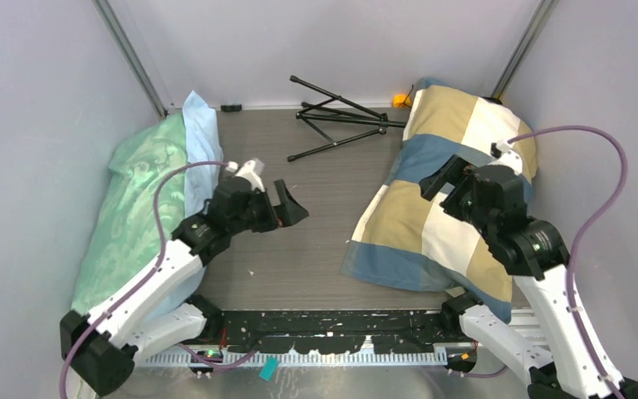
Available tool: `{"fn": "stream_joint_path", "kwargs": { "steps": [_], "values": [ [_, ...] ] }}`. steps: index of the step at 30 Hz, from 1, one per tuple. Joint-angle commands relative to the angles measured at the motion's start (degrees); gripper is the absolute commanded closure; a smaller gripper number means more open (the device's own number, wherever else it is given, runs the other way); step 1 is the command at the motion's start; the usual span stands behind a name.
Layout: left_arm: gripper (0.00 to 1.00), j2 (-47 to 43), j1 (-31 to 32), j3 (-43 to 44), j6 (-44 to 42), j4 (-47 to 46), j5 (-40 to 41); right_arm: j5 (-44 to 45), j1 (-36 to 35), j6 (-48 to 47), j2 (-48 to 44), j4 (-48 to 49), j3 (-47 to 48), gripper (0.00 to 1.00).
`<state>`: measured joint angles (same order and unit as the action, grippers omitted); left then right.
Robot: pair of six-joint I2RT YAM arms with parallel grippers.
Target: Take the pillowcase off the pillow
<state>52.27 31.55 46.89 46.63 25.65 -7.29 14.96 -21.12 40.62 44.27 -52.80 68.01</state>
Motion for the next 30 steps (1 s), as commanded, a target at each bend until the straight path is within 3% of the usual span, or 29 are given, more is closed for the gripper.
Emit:
{"fn": "stream_joint_path", "kwargs": {
  "steps": [1, 11, 16, 21, 24, 26, 27, 30],
  "values": [
    [0.01, 7.6, 9.0, 2.6, -4.1, -11.2, 4.2, 1.9, 0.4, -1.5, 5.3, -2.2, 0.5, 0.05],
    [0.00, 33.3, 17.8, 12.8, -9.6, -27.7, 1.6, 4.2, 8.9, -2.6, 3.6, -4.0, -3.0, 0.05],
    [0.00, 48.5, 19.8, 23.1, -9.3, -29.4, -1.3, 6.1, 10.3, -3.6, -0.3, -4.1, -2.3, 0.04],
    [0.00, 57.3, 21.4, 29.1, -7.6, -31.8, -3.5, 8.3, 10.3, -4.4, -2.8, -4.6, -2.2, 0.04],
    [0.05, 61.6, 22.0, 32.4, -6.0, -31.9, -5.5, 8.1, 10.3, -3.9, -3.4, -4.4, -3.6, 0.05],
    [0.17, 63.5, 22.4, 33.4, -4.3, -33.3, -7.2, 7.1, 10.3, -3.3, -3.3, -3.4, -4.6, 0.04],
    [0.29, 64.2, 22.5, 33.7, -3.8, -34.4, -8.3, 6.5, 10.2, -3.2, -3.3, -2.9, -5.1, 0.05],
    [0.85, 64.8, 22.3, 34.5, -4.0, -35.6, -10.0, 6.1, 10.2, -3.8, -3.4, -1.6, -6.3, 0.04]
  ]
}}
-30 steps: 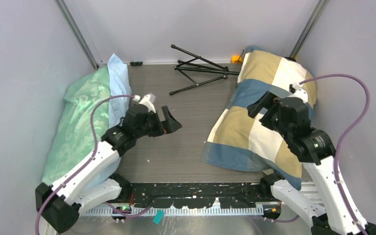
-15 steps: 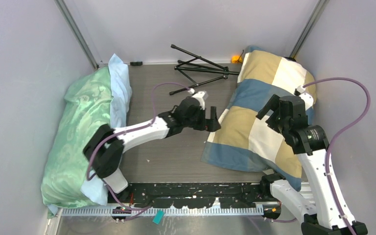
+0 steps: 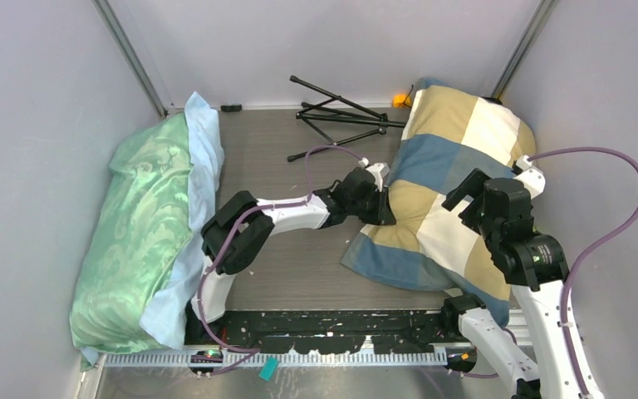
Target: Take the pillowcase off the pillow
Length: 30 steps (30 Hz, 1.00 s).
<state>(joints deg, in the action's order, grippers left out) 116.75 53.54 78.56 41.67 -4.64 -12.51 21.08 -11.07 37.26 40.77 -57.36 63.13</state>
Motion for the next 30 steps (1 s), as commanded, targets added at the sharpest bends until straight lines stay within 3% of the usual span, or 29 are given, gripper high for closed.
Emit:
{"fn": "stream_joint_path", "kwargs": {
  "steps": [1, 4, 8, 12, 13, 14, 16, 17, 21, 29, 30],
  "values": [
    [0.97, -0.6, -0.3, 2.9, 0.4, -4.3, -4.8, 0.4, 0.2, -0.5, 0.1, 3.0, -1.5, 0.04],
    [1.00, -6.1, -5.0, 2.2, -2.6, 2.6, -4.7, 0.6, 0.2, -0.9, 0.1, 4.4, -2.4, 0.04],
    [1.00, -15.8, -16.0, 0.1, -5.7, 12.4, -8.0, -2.0, 0.2, -0.5, 1.7, 7.0, -3.3, 0.05],
    [1.00, -19.7, -25.4, 6.2, -11.4, 25.7, -8.6, -4.6, 0.2, -1.1, 5.4, 8.2, -0.3, 0.05],
    [0.96, -20.0, -27.2, 7.6, -11.8, 28.5, -8.4, -5.1, 0.2, -1.0, 6.1, 8.2, 0.9, 0.05],
    [0.84, -20.2, -28.8, 8.5, -12.1, 30.9, -8.3, -5.5, 0.2, -0.9, 6.8, 8.2, 1.3, 0.04],
    [0.47, -21.3, -30.3, 9.8, -12.5, 34.8, -5.8, -6.2, 0.2, -0.5, 7.2, 8.3, 1.3, 0.05],
    [0.37, -22.2, -30.2, 10.0, -13.0, 36.1, -5.1, -6.3, 0.2, -0.2, 7.2, 8.5, 0.9, 0.05],
    [0.15, -27.8, -27.5, 7.9, -14.1, 37.7, 0.0, -5.7, 0.3, 0.4, 6.4, 8.6, -1.5, 0.04],
    [0.11, -40.7, -12.5, 1.3, -16.0, 44.4, 15.8, -5.8, 1.1, 2.6, 9.2, 10.8, -5.6, 0.04],
    [0.05, -42.1, -10.0, -1.3, -15.7, 44.1, 17.4, -6.9, 1.9, 2.8, 10.4, 11.3, -5.6, 0.04]
  ]
}}
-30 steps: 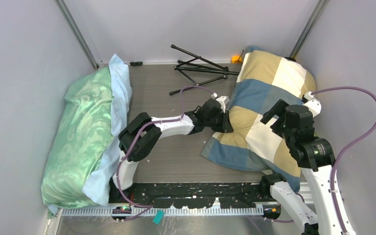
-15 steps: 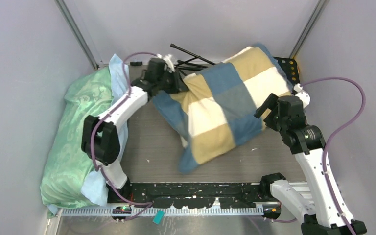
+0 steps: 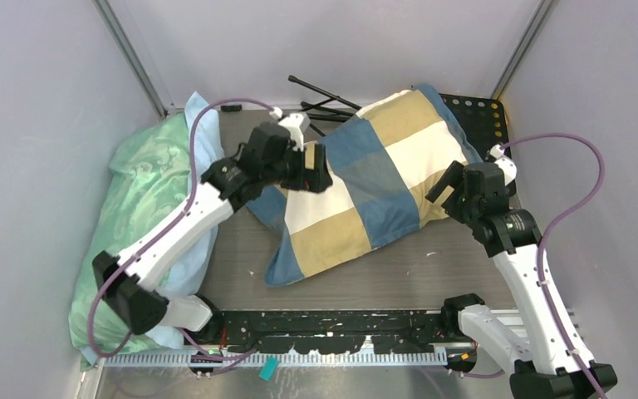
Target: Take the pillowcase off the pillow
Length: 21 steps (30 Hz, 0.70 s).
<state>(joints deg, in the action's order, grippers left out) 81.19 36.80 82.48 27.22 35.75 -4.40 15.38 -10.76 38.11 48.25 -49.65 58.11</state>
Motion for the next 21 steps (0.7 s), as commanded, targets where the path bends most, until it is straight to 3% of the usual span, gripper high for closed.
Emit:
{"fn": "stream_joint_path", "kwargs": {
  "steps": [1, 6, 11, 18, 21],
  "values": [
    [0.01, -7.8, 9.2, -7.2, -0.9, 3.3, 10.8, -3.0, 3.2, 2.2, 4.5, 4.3, -0.6, 0.03],
    [0.00, -9.1, 18.2, -15.0, 0.5, 2.1, 18.3, -8.2, 11.5, 4.6, 8.6, 9.5, -2.8, 0.03],
    [0.00, -7.6, 21.1, -18.8, 1.5, 3.5, 24.4, -16.2, 19.5, 6.7, 12.3, 18.6, -7.2, 0.02],
    [0.00, -8.6, 21.1, -28.3, 4.0, -1.9, 25.2, -17.2, 20.0, 4.9, 22.1, 29.1, -7.9, 0.04],
    [0.01, -7.9, 21.1, -31.3, 5.9, -4.0, 24.8, -16.5, 20.1, 4.4, 24.6, 30.2, -7.6, 0.16]
  ]
}}
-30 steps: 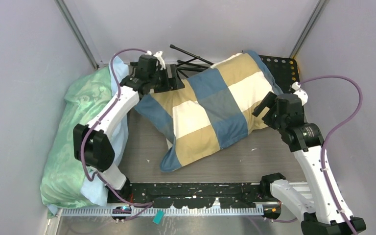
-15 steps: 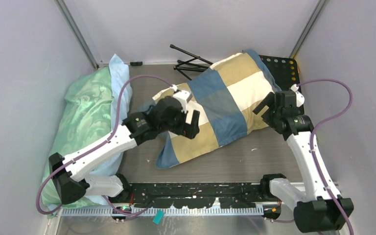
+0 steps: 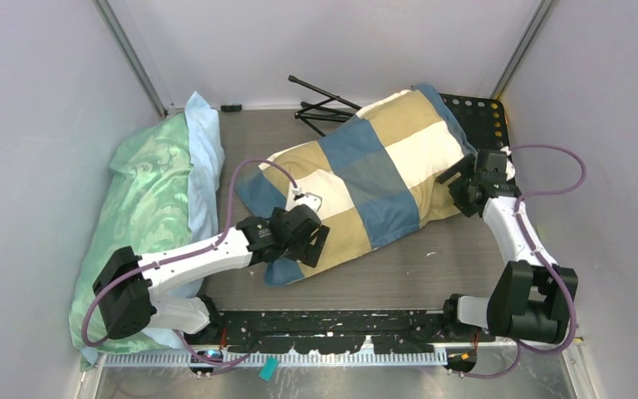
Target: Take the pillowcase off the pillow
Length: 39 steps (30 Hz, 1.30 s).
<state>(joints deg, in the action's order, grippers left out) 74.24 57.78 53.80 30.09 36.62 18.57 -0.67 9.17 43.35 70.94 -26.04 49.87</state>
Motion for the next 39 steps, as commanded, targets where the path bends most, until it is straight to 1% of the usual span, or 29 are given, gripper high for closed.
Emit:
{"fn": "stream_joint_path", "kwargs": {
  "steps": [1, 2, 3, 4, 5, 6, 7, 8, 9, 10, 13, 17, 20, 23, 24, 25, 27, 28, 29, 30, 31, 33, 35, 37, 39],
  "values": [
    [0.05, -0.8, 0.1, -3.4, 3.6, -5.6, 1.4, -0.5, 0.1, -0.8, 2.2, 6.8, 0.7, 0.23],
    [0.09, -0.5, 0.1, -4.1, 4.2, -6.2, 1.1, -0.6, 0.1, -0.8, 2.3, 7.2, 0.6, 0.31],
    [0.16, -0.5, 0.1, -4.8, 4.7, -6.8, 0.7, -0.7, 0.1, -0.7, 2.0, 7.3, 0.4, 0.43],
    [0.27, -0.6, 0.1, -5.5, 4.9, -7.5, 0.4, -0.8, 0.1, -0.8, 1.6, 7.3, 0.4, 0.56],
    [0.41, -0.8, 0.1, -6.0, 5.1, -8.1, 0.3, -0.8, 0.1, -0.8, 0.9, 7.1, 0.5, 0.66],
    [0.57, -1.3, 0.1, -6.4, 5.3, -8.4, 0.5, -0.7, 0.1, -0.9, 0.2, 6.7, 0.9, 0.77],
    [0.77, -1.7, 0.1, -6.6, 5.3, -8.3, 0.8, -0.7, 0.1, -1.1, -0.5, 5.8, 1.6, 0.85],
    [0.90, -2.2, 0.1, -6.4, 5.1, -7.8, 1.5, -0.7, 0.1, -1.4, -1.3, 4.7, 2.6, 0.96],
    [0.98, -2.7, 0.1, -5.8, 4.6, -6.8, 2.2, -0.7, 0.1, -1.6, -2.1, 3.2, 3.7, 0.99],
    [1.00, -3.1, 0.1, -4.7, 4.0, -5.4, 3.0, -0.7, 0.1, -1.9, -2.8, 1.9, 5.1, 1.00],
    [1.00, -4.3, 0.1, 0.5, 1.2, 0.1, 6.0, -1.5, 0.1, -2.5, -5.1, -1.8, 10.1, 1.00],
    [1.00, -6.6, -0.4, 11.9, -3.5, 7.3, 9.5, -4.2, 0.1, -2.0, -6.6, -6.0, 19.5, 1.00],
    [1.00, -8.2, -1.1, 21.4, -7.1, 12.4, 10.3, -6.6, 0.1, -1.7, -5.7, -10.2, 29.2, 1.00],
    [1.00, -9.5, -1.3, 29.4, -8.2, 17.7, 9.9, -8.4, 0.1, -1.6, -5.6, -14.3, 37.0, 1.00],
    [0.99, -10.0, -1.3, 31.0, -8.2, 19.0, 8.5, -8.7, 0.1, -1.4, -6.3, -14.9, 38.4, 1.00],
    [0.86, -10.5, -1.3, 31.7, -8.2, 20.0, 6.5, -8.7, 0.1, -1.2, -6.9, -15.1, 38.9, 1.00],
    [0.43, -10.9, -1.3, 30.7, -6.6, 21.2, 1.1, -8.4, 0.1, -1.1, -8.3, -15.2, 38.2, 1.00],
    [0.29, -10.9, -1.2, 29.2, -5.3, 21.5, -1.7, -8.1, 0.1, -1.0, -8.9, -15.1, 37.2, 1.00],
    [0.19, -10.9, -1.0, 27.2, -3.8, 21.2, -4.4, -8.0, 0.1, -0.9, -9.3, -15.0, 35.9, 1.00],
    [0.13, -10.9, -0.5, 24.2, -2.4, 20.0, -6.7, -7.9, 0.1, -0.7, -9.6, -14.9, 33.9, 1.00],
    [0.02, -10.9, 0.5, 21.1, -0.5, 18.4, -8.7, -8.1, 0.1, -0.6, -9.8, -14.8, 32.5, 1.00],
    [0.00, -11.2, 4.1, 14.8, 3.0, 14.8, -11.1, -8.4, 0.1, -0.5, -10.2, -14.5, 29.8, 1.00],
    [0.00, -11.1, 8.8, 10.9, 4.1, 11.1, -10.0, -8.5, 0.1, -0.4, -10.8, -13.6, 27.1, 1.00],
    [0.00, -10.0, 12.7, 9.1, 3.2, 9.6, -9.0, -8.5, 0.1, -0.3, -11.3, -13.1, 25.5, 1.00],
    [0.00, -8.0, 13.8, 8.3, 2.1, 10.8, -8.3, -8.6, 0.1, -0.1, -11.5, -12.7, 24.5, 1.00]
  ]
}}
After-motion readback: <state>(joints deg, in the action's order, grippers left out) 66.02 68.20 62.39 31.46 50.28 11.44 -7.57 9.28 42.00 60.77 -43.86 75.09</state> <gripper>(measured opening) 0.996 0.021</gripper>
